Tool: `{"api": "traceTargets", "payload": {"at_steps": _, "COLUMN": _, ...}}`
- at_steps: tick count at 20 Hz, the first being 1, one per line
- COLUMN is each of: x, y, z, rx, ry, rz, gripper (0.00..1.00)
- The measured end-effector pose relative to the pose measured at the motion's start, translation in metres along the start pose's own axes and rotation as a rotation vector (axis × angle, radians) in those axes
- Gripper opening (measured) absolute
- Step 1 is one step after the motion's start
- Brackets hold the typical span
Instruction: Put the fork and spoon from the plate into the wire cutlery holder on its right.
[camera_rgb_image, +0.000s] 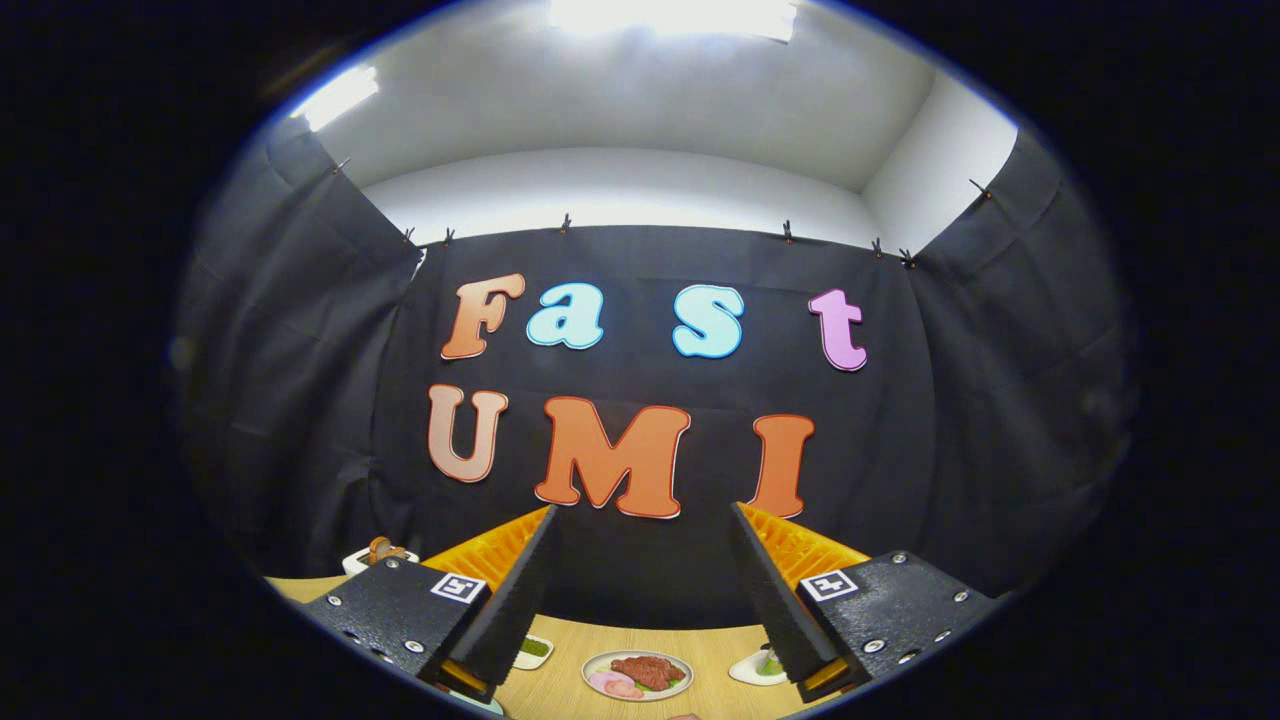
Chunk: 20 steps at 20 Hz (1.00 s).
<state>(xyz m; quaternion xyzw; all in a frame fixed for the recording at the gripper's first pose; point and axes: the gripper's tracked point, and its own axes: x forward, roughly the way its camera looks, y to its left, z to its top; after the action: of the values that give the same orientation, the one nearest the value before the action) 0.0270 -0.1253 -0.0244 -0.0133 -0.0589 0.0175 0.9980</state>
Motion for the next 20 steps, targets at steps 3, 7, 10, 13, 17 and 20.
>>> {"api": "traceTargets", "payload": {"at_steps": 3, "x": -0.0043, "y": 0.0033, "z": -0.0029, "rx": 0.024, "ry": 0.024, "rz": 0.023, "gripper": 0.98}}
{"api": "traceTargets", "payload": {"at_steps": 7, "x": -0.0036, "y": -0.0016, "z": 0.0060, "rx": 0.004, "ry": -0.006, "rz": 0.019, "gripper": 0.98}}
{"api": "traceTargets", "payload": {"at_steps": 10, "x": -0.0045, "y": 0.0020, "z": 0.0046, "rx": 0.002, "ry": -0.005, "rz": 0.031, "gripper": 0.98}}
{"api": "traceTargets", "payload": {"at_steps": 13, "x": -0.0045, "y": 0.0014, "z": 0.0041, "rx": 0.007, "ry": -0.004, "rz": 0.036, "gripper": 0.99}}
{"api": "traceTargets", "payload": {"at_steps": 17, "x": -0.0028, "y": 0.0030, "z": 0.0007, "rx": 0.005, "ry": 0.000, "rz": 0.040, "gripper": 0.98}}
{"api": "traceTargets", "payload": {"at_steps": 20, "x": -0.0023, "y": 0.0041, "z": -0.0003, "rx": 0.009, "ry": 0.000, "rz": 0.040, "gripper": 0.98}}
